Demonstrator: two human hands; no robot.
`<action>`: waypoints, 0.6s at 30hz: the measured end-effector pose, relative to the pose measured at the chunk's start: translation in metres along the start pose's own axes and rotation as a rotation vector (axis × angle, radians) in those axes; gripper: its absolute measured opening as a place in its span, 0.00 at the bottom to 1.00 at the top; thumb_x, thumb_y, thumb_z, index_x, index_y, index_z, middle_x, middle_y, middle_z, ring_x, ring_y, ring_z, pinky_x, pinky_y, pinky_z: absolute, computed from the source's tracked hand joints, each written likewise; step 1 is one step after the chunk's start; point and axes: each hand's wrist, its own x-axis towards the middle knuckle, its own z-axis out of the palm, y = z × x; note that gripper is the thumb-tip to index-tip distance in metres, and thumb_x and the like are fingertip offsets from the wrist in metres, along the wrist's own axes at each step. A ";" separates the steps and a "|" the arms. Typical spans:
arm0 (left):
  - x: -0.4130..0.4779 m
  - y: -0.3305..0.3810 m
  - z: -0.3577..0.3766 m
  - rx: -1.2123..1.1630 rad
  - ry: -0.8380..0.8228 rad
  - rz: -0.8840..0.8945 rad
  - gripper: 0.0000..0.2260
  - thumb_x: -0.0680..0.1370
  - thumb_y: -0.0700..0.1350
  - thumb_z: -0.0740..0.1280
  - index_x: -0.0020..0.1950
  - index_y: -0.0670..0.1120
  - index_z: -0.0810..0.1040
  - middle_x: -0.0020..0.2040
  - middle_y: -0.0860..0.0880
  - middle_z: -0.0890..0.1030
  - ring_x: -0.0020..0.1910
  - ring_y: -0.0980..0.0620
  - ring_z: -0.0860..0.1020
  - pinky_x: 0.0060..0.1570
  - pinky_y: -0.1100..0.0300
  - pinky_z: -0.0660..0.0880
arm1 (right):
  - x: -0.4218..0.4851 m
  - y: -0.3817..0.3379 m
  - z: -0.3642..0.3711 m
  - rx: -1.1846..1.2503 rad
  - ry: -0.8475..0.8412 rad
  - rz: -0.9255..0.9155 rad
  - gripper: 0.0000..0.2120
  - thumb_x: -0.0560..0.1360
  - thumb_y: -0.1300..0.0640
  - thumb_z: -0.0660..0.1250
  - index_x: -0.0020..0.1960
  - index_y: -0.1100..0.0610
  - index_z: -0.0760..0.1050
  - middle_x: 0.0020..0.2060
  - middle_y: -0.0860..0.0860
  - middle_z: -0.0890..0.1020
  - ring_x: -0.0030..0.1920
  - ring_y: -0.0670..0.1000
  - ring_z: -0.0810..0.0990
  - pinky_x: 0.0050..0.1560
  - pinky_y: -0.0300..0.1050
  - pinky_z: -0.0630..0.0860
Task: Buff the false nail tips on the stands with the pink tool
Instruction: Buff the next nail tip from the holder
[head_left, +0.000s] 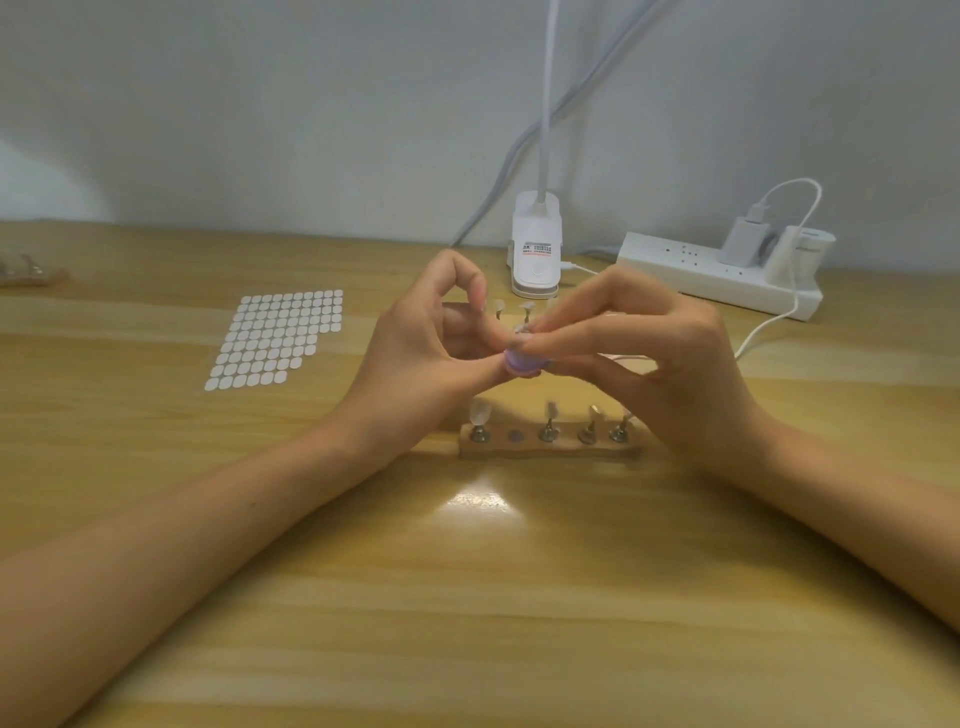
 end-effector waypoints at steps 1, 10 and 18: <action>0.000 0.000 0.001 0.001 0.002 -0.001 0.20 0.70 0.42 0.77 0.48 0.47 0.66 0.39 0.48 0.87 0.43 0.47 0.87 0.50 0.50 0.83 | 0.001 0.000 -0.001 0.001 0.004 0.018 0.12 0.72 0.64 0.75 0.56 0.62 0.83 0.46 0.57 0.83 0.47 0.54 0.83 0.47 0.51 0.80; 0.000 0.000 0.000 0.007 0.001 -0.006 0.20 0.72 0.37 0.78 0.49 0.46 0.66 0.41 0.46 0.87 0.44 0.46 0.87 0.53 0.48 0.83 | 0.001 0.002 -0.002 -0.018 0.029 0.055 0.12 0.73 0.63 0.74 0.56 0.61 0.82 0.47 0.57 0.83 0.48 0.53 0.83 0.48 0.52 0.80; -0.001 0.001 0.000 -0.006 -0.012 -0.007 0.20 0.71 0.40 0.77 0.49 0.45 0.66 0.41 0.46 0.87 0.45 0.46 0.87 0.52 0.48 0.83 | 0.000 0.002 -0.001 -0.007 0.019 0.012 0.12 0.73 0.65 0.74 0.56 0.62 0.82 0.47 0.57 0.83 0.49 0.53 0.83 0.49 0.50 0.80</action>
